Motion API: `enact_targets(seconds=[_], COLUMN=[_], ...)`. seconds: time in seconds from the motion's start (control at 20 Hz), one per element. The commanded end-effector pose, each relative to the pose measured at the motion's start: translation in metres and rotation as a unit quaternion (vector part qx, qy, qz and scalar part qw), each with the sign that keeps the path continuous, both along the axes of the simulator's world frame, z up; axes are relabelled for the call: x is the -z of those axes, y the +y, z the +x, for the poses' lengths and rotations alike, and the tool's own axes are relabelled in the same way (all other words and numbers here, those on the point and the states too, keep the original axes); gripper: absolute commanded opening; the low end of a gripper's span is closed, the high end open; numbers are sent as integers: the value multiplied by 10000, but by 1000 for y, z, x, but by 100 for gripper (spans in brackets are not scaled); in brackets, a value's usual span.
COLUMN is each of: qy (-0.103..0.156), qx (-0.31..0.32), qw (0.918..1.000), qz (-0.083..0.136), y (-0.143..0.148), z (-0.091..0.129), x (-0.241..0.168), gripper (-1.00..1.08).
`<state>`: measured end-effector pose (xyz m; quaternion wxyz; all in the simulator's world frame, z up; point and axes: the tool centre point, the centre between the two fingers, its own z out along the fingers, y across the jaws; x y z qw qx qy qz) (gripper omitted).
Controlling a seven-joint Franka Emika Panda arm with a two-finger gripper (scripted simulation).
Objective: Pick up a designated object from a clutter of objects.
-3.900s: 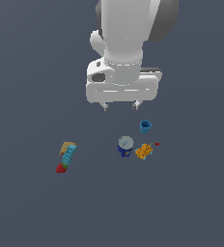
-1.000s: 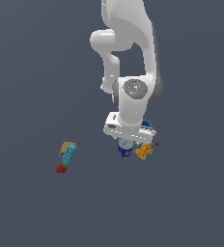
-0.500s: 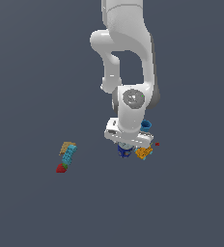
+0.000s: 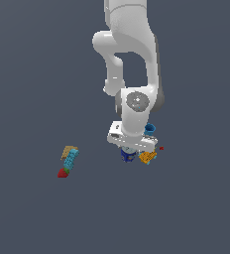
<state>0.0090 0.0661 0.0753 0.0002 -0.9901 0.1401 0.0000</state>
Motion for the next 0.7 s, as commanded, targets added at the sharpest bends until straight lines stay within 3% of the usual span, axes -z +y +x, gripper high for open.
enact_targets(seconds=[0.0, 0.65], qy=[0, 0], qx=[1, 1], qw=[10000, 10000], qz=[0, 0], y=[0, -5], z=[0, 8], x=[0, -49], gripper=[-100, -100])
